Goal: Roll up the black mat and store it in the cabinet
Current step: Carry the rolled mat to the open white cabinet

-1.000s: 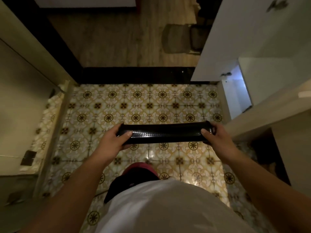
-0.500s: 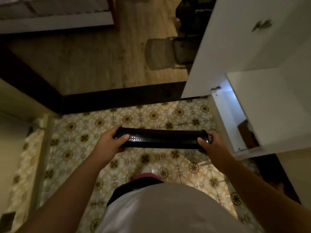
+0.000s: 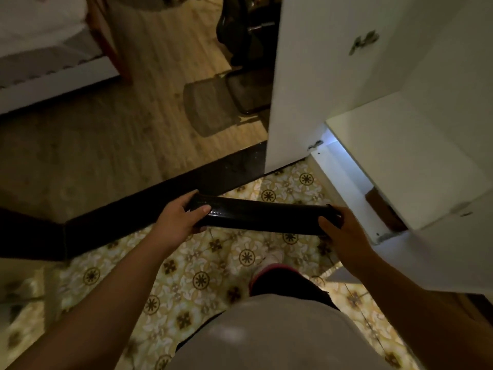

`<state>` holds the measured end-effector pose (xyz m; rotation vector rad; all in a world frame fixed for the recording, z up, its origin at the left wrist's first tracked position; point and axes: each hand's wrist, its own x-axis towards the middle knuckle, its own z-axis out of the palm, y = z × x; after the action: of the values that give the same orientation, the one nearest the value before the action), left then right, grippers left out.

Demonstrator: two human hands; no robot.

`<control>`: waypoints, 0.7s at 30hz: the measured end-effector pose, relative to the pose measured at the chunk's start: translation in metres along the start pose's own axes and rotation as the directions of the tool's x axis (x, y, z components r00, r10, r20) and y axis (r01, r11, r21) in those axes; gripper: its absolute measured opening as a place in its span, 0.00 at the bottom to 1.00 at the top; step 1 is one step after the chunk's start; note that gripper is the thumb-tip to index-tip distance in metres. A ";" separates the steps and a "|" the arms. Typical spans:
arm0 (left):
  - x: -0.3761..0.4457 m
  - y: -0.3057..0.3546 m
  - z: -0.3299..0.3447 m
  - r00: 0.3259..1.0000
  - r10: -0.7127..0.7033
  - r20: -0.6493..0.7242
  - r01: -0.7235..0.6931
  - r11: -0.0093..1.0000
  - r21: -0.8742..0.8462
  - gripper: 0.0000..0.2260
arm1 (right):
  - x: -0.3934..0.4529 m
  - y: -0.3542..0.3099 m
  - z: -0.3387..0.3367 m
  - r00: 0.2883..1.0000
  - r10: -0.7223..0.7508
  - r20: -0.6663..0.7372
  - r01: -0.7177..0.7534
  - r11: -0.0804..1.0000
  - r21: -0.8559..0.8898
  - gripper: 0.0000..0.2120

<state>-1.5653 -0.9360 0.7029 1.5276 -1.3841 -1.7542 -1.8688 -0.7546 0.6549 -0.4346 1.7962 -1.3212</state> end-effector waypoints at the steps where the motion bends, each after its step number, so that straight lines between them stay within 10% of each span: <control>1: 0.014 0.007 0.008 1.000 -0.011 0.011 0.011 1.000 0.008 0.27 | 0.012 0.000 -0.004 1.000 0.013 -0.012 -0.013 1.000 0.024 0.18; 21: 0.197 0.159 0.198 0.870 0.041 0.492 -0.200 0.940 0.275 0.19 | 0.120 -0.040 -0.104 0.903 0.123 -0.411 0.009 0.952 0.305 0.13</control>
<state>-1.8485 -1.0847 0.7254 1.1441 -2.0483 -1.9864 -2.0287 -0.7901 0.6500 0.0878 1.8868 -1.7118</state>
